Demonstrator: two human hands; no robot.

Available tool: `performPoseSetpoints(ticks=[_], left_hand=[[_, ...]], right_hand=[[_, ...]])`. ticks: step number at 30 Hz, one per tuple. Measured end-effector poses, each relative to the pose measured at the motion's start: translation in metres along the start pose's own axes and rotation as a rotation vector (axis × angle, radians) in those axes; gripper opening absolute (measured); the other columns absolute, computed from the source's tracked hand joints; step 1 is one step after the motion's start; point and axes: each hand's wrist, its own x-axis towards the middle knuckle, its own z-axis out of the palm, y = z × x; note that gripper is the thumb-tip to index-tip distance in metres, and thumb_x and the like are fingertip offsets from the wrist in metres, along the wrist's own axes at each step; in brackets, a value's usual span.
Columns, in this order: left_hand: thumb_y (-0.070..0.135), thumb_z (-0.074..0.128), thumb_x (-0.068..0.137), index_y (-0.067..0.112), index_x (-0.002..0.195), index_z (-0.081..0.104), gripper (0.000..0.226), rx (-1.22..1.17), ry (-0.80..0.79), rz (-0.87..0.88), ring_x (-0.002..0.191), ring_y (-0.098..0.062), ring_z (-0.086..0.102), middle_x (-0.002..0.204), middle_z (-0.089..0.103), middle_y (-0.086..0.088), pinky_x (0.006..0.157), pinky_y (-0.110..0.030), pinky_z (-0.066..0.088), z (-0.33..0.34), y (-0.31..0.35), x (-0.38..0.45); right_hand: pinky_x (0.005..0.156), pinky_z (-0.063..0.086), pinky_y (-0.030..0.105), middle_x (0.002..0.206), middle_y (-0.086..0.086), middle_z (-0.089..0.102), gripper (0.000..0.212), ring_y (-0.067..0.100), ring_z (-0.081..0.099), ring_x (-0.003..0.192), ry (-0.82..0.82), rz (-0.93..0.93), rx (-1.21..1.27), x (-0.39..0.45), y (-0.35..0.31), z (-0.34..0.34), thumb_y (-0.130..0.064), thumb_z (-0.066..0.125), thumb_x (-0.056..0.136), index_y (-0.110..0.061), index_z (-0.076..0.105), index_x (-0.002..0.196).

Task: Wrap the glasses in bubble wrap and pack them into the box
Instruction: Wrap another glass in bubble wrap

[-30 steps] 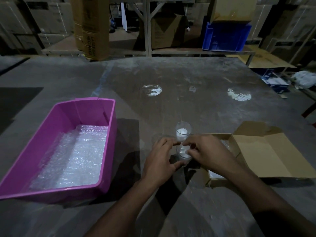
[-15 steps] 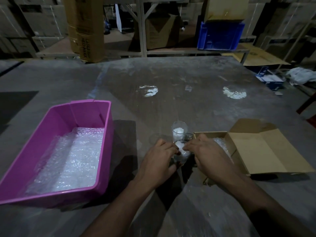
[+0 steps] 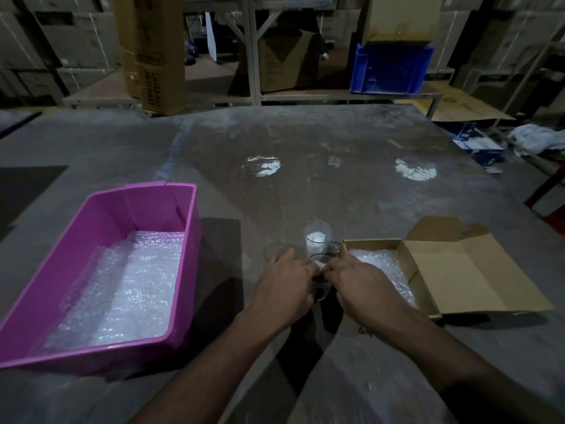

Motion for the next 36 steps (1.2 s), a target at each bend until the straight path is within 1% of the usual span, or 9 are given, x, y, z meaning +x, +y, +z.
performPoseSetpoints(ticks=[2,4,8,12,18,25,31,34,36], left_hand=[[0.029,0.057,0.085,0.029,0.117,0.064,0.033,0.003,-0.007,0.006,0.108,-0.021,0.049,0.116,0.067,0.009,0.094,-0.040,0.043,-0.001,0.000,-0.001],[0.034,0.055,0.089,0.029,0.118,0.064,0.032,-0.011,-0.009,0.003,0.109,-0.021,0.049,0.118,0.065,0.010,0.092,-0.039,0.043,-0.001,0.000,-0.002],[0.033,0.059,0.089,0.026,0.120,0.065,0.033,-0.119,0.003,0.022,0.108,-0.018,0.050,0.119,0.065,0.008,0.093,-0.037,0.046,-0.002,0.000,-0.010],[0.031,0.065,0.092,0.028,0.123,0.065,0.031,-0.252,0.049,-0.055,0.114,-0.011,0.054,0.124,0.060,0.011,0.092,-0.034,0.049,-0.009,-0.002,-0.019],[0.029,0.074,0.086,0.033,0.110,0.060,0.028,-0.375,0.096,-0.115,0.098,-0.004,0.059,0.116,0.056,0.018,0.082,-0.035,0.054,-0.012,-0.004,-0.027],[0.027,0.072,0.085,0.036,0.102,0.054,0.027,-0.426,0.172,-0.205,0.091,-0.001,0.056,0.107,0.051,0.021,0.080,-0.037,0.054,0.000,-0.002,-0.028],[0.036,0.073,0.086,0.035,0.101,0.055,0.023,-0.428,0.201,-0.207,0.090,-0.005,0.060,0.106,0.052,0.018,0.077,-0.036,0.054,0.008,-0.001,-0.026],[0.035,0.073,0.086,0.035,0.102,0.056,0.023,-0.438,0.207,-0.205,0.091,-0.005,0.060,0.106,0.053,0.017,0.077,-0.036,0.054,0.008,-0.002,-0.025],[0.035,0.074,0.086,0.035,0.103,0.056,0.025,-0.447,0.207,-0.203,0.091,-0.004,0.059,0.107,0.054,0.018,0.078,-0.035,0.055,0.005,-0.002,-0.026]], right_hand=[[0.075,0.053,0.034,0.117,-0.006,0.063,0.033,0.020,0.059,0.106,-0.034,0.007,0.004,-0.002,-0.003,-0.001,-0.012,0.057,0.084,-0.025,0.071,0.111],[0.081,0.053,0.034,0.121,-0.008,0.061,0.040,0.018,0.057,0.112,-0.051,0.038,0.072,-0.002,-0.001,-0.001,-0.011,0.052,0.084,-0.027,0.067,0.118],[0.085,0.055,0.038,0.116,-0.010,0.071,0.044,0.016,0.065,0.105,-0.063,0.207,0.324,-0.002,0.005,-0.004,-0.016,0.049,0.081,-0.037,0.068,0.116],[0.089,0.052,0.037,0.121,-0.005,0.070,0.042,0.016,0.063,0.110,0.063,0.248,0.285,-0.003,0.005,-0.009,-0.011,0.053,0.087,-0.032,0.071,0.119],[0.082,0.052,0.035,0.122,-0.010,0.069,0.050,0.014,0.053,0.104,0.126,0.071,0.180,0.004,-0.001,-0.009,0.000,0.056,0.082,-0.027,0.072,0.121],[0.079,0.047,0.034,0.115,-0.017,0.070,0.031,0.013,0.049,0.093,0.134,-0.088,0.110,0.010,0.003,0.004,-0.022,0.064,0.090,-0.031,0.073,0.118],[0.085,0.042,0.032,0.118,-0.017,0.064,0.027,0.017,0.050,0.107,0.103,-0.114,0.025,0.003,-0.001,0.016,-0.030,0.055,0.094,-0.032,0.072,0.115],[0.082,0.035,0.030,0.115,-0.015,0.064,0.025,0.016,0.050,0.107,0.110,-0.106,0.014,0.001,-0.006,0.013,-0.032,0.053,0.094,-0.031,0.073,0.110],[0.081,0.038,0.030,0.111,-0.016,0.066,0.024,0.015,0.050,0.102,0.105,-0.093,0.040,0.002,-0.005,0.014,-0.030,0.057,0.093,-0.031,0.074,0.109]])
